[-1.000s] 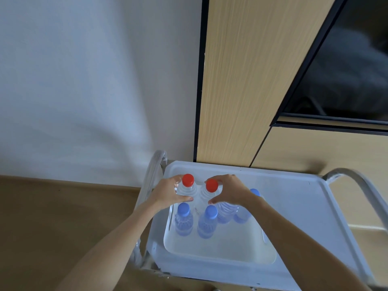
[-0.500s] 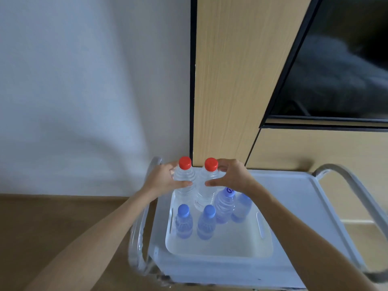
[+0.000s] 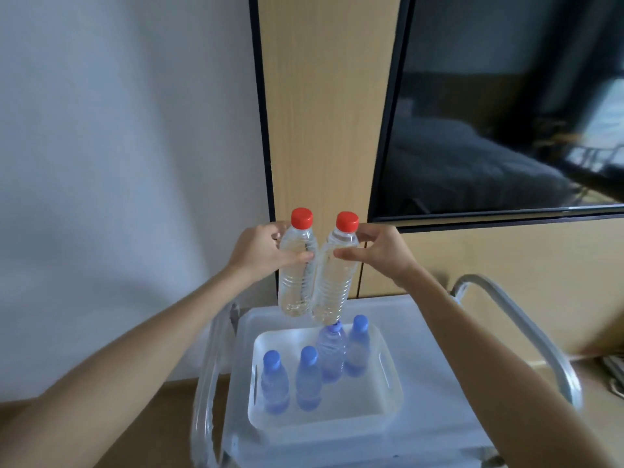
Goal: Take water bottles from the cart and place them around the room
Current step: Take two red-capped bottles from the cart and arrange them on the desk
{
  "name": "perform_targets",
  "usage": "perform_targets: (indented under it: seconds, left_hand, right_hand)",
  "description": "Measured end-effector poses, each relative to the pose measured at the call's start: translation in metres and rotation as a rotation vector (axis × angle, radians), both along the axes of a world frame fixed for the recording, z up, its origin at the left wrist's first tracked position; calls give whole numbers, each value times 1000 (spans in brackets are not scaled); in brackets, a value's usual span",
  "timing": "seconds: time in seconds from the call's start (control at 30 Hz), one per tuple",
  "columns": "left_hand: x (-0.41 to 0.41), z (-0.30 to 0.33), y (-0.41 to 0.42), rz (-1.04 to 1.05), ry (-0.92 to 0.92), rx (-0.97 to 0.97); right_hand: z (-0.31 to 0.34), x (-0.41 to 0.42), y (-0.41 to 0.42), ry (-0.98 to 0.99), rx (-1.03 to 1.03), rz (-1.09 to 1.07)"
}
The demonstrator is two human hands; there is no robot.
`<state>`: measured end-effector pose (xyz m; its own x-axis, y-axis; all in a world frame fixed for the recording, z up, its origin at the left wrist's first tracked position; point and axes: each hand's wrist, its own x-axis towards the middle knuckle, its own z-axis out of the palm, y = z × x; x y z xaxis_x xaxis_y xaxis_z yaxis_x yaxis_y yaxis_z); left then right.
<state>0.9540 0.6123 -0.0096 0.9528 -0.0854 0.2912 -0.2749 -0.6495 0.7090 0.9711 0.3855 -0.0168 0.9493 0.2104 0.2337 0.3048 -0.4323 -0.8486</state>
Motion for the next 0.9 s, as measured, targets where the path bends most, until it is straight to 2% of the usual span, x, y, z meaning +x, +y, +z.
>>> perform_targets:
  seconds: [0.2,0.37,0.63,0.8,0.9]
  left_hand:
    - [-9,47,-69,-110,-111,-16]
    - [-29,60,-157,-265,-175,-66]
    - [-77,54,-340,-563,-109,-148]
    - [-109,39,-477,-719,-104,-59]
    - [-126,31,-551,-831,-112,-53]
  right_hand:
    - [45,-34,-66,-81,85,-92]
    - [63,-75,-153,-137,109,-220]
    - [62,-177,-323,-154,78,-480]
    - [51,-250,-439,-131,-61,-701]
    - [42,-284,-499,-95,-66,-814]
